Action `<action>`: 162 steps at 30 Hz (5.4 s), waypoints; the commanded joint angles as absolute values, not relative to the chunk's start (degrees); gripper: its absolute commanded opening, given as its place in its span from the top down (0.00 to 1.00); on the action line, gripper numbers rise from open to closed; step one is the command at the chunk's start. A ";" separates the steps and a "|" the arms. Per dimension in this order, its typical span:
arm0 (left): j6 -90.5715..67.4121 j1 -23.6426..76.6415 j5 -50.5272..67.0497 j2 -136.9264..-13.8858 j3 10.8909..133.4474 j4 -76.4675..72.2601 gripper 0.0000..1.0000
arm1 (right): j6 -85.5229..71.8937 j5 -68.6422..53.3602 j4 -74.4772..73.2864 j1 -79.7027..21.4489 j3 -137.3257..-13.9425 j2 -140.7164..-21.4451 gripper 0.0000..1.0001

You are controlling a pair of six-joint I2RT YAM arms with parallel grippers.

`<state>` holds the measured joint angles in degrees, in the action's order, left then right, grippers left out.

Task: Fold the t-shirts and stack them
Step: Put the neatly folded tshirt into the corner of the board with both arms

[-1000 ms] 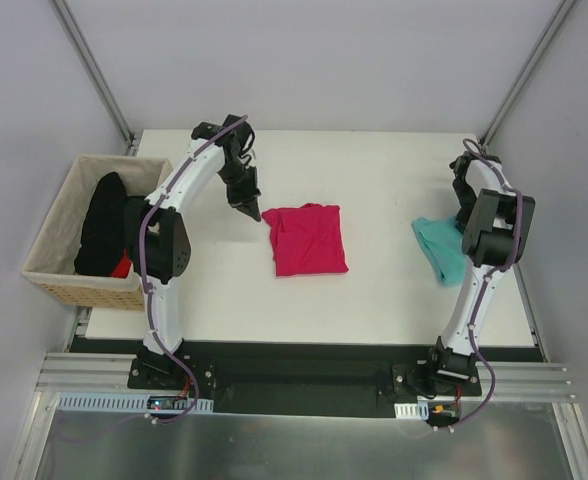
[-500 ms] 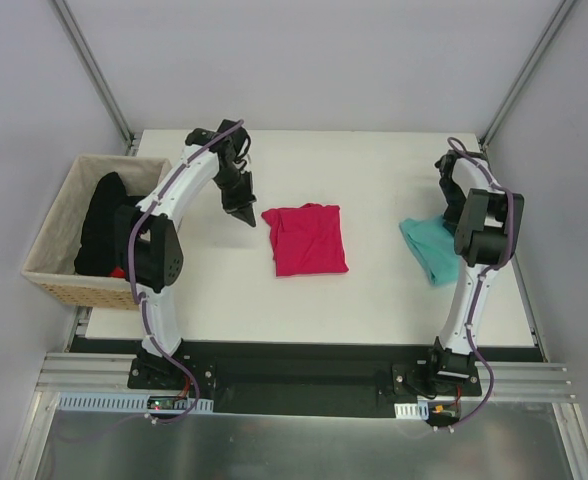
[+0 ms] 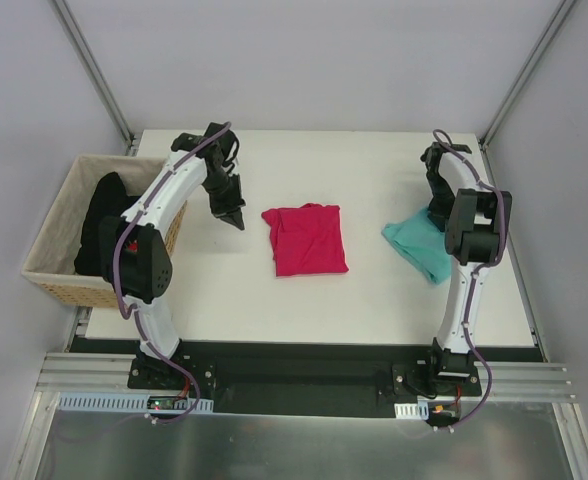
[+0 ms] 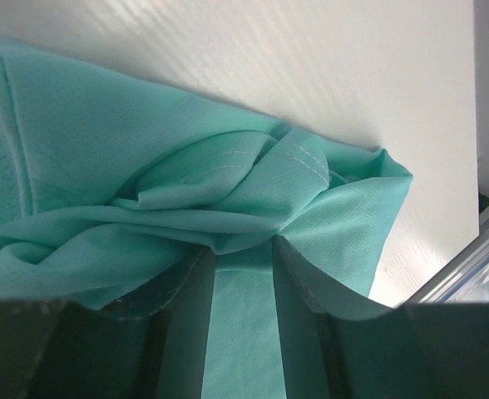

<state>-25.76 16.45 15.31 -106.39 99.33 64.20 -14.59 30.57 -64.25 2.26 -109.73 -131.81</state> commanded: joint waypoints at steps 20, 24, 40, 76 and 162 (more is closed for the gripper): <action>-25.58 16.00 13.80 -100.64 97.21 63.28 1.00 | -16.08 29.71 -66.53 1.41 -110.13 -126.22 0.52; -25.58 15.91 14.15 -100.28 97.91 62.75 1.00 | -16.17 29.00 -66.97 0.88 -109.60 -120.77 0.51; -26.45 15.91 14.50 -96.16 93.17 60.38 1.00 | -9.23 35.16 -64.26 5.53 -110.22 -121.81 0.53; -28.48 16.00 15.73 -95.71 93.60 60.55 1.00 | -8.44 31.99 -61.44 17.58 -106.88 -130.17 0.99; -28.04 16.00 17.14 -90.62 84.64 57.04 1.00 | -16.96 33.49 -66.45 -8.70 -83.50 -108.46 0.99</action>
<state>-27.90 16.38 16.12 -90.74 84.79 57.23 -14.55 33.58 -64.47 -7.92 -85.08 -111.13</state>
